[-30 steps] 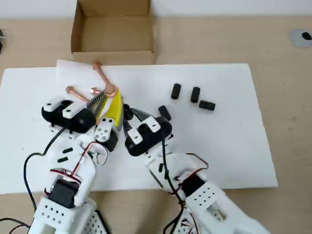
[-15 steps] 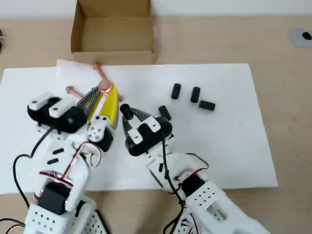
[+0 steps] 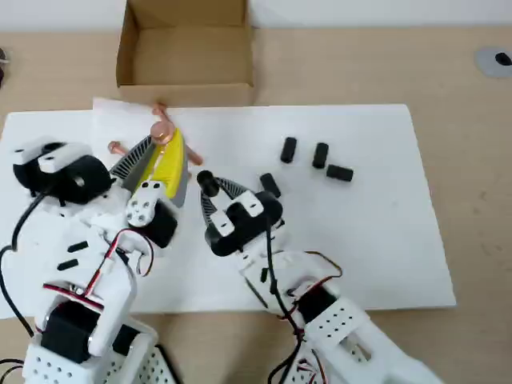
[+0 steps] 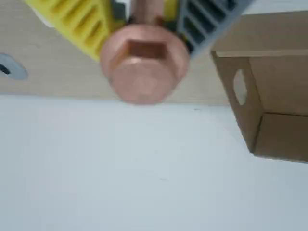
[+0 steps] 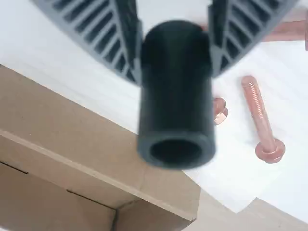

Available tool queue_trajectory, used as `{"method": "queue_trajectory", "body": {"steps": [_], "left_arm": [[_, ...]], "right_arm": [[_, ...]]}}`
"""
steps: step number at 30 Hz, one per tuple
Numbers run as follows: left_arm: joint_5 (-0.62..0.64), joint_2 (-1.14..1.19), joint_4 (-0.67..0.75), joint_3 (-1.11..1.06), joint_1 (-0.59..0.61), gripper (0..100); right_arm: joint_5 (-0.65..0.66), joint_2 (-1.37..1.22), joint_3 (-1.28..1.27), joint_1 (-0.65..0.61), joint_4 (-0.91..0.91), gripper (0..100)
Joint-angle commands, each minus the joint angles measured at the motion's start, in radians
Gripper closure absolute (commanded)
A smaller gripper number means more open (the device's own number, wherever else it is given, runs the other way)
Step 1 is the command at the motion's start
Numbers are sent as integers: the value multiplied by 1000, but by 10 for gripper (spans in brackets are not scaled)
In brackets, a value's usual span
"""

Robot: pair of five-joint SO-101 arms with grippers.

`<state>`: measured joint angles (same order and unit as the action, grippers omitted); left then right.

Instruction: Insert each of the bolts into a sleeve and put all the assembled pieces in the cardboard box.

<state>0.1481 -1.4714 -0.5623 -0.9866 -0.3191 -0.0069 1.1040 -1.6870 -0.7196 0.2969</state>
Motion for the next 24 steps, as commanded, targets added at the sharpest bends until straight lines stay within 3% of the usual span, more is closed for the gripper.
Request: {"method": "queue_trajectory", "body": {"steps": [1, 24], "left_arm": [[9, 25, -3, 60, 11, 992], [-29, 131, -114, 74, -3, 990]], "right_arm": [[-5, 19, 2, -4, 0, 988], [-6, 19, 2, -4, 0, 988]]}}
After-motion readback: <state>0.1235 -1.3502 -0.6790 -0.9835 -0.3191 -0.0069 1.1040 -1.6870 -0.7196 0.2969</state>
